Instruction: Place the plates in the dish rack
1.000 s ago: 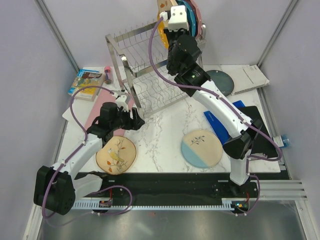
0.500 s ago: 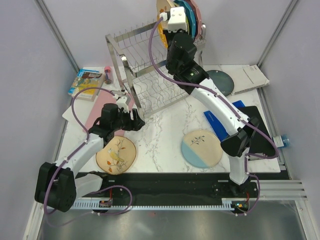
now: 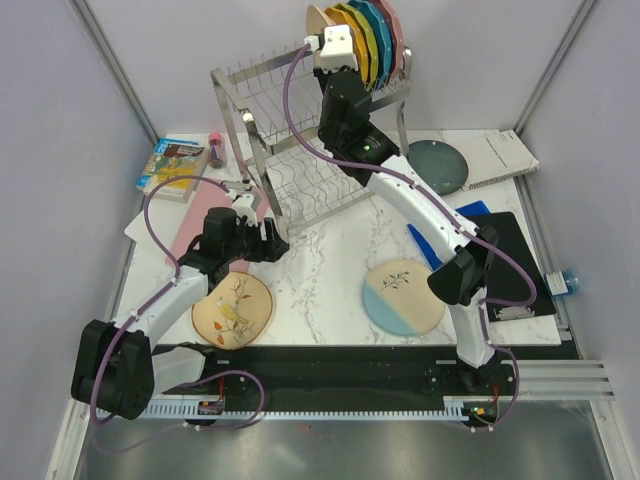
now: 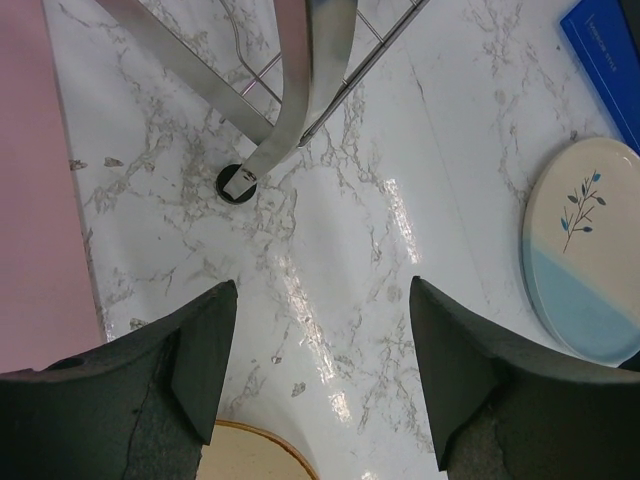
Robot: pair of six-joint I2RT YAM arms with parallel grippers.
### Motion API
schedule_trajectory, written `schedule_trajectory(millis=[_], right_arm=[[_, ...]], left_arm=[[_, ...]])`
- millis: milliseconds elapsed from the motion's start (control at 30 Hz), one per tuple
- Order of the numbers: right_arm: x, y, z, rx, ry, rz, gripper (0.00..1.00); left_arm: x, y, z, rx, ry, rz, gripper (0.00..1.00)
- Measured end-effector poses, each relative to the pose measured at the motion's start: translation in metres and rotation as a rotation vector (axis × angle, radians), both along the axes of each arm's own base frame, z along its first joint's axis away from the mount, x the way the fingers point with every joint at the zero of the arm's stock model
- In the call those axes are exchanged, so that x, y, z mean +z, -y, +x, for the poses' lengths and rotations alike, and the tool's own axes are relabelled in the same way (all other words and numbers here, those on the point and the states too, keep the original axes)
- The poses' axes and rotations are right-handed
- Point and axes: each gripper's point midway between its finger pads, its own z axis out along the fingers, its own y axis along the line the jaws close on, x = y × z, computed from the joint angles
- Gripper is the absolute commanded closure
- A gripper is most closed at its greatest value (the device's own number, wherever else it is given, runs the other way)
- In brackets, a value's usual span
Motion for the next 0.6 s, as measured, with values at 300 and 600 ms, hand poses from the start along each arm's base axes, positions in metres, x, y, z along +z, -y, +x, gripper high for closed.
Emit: schedule_trajectory(millis=[300, 600], right_arm=[[-0.001, -0.003, 0.002, 0.024, -0.005, -0.006, 1.00], [-0.003, -0.005, 0.003, 0.045, -0.007, -0.006, 1.00]], left_arm=[[-0.007, -0.003, -0.001, 0.009, -0.016, 0.009, 0.23], [-0.016, -0.005, 0.004, 0.019, -0.031, 0.013, 0.23]])
